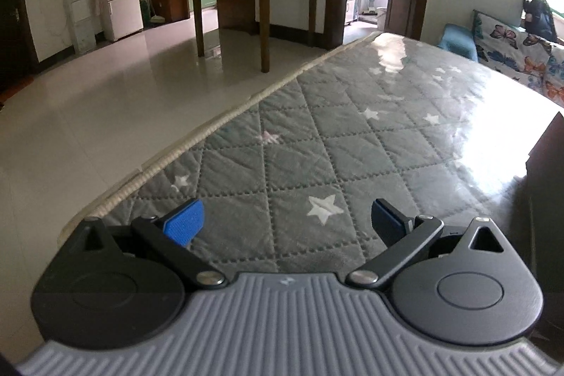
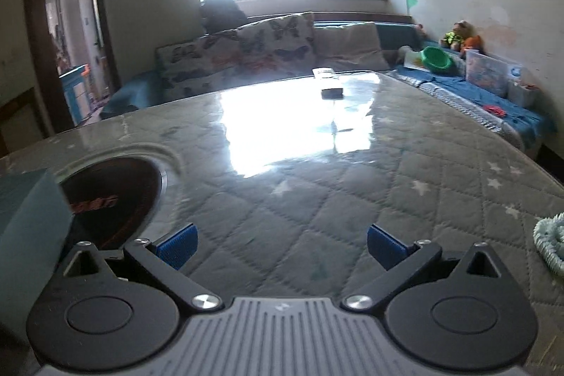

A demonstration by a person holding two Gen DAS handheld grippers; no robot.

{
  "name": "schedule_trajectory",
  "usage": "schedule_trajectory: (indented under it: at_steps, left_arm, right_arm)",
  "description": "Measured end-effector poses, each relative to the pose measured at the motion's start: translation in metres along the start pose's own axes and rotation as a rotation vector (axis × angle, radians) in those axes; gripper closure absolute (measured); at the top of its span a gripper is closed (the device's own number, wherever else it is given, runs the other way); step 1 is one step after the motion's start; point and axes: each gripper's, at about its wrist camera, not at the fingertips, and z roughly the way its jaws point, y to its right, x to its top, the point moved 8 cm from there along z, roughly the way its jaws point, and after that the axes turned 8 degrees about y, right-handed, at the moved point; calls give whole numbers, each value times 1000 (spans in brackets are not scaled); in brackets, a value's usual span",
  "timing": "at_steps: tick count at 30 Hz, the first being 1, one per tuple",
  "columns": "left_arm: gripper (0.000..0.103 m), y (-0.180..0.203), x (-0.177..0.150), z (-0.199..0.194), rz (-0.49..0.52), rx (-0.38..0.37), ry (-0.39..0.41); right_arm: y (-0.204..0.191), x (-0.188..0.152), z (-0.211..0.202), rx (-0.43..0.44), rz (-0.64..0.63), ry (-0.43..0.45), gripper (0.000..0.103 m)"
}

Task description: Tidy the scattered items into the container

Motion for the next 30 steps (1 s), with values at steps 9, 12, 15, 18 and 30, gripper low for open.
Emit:
schedule_trajectory:
  at_steps: [9,12,15,18,30]
  left_arm:
    - [1,5,-5,17,5,15,14]
    - [0,3,-2,23,-5,29,11]
    - [0,0,0,29,-8,42,8]
    - [0,-1,3,31,-14,53,6]
    - [0,-3,7,35,-13,59,5]
  right_arm:
    - [28,-11,21,-48,6,-4,0]
    - [35,-13,26,-72,19,-13,0]
    - [39,-13,34,-80,43,-31,0]
    - [41,-13,38,-81,56,-48,0]
    - [41,-15,48,-121,-3,-85,0]
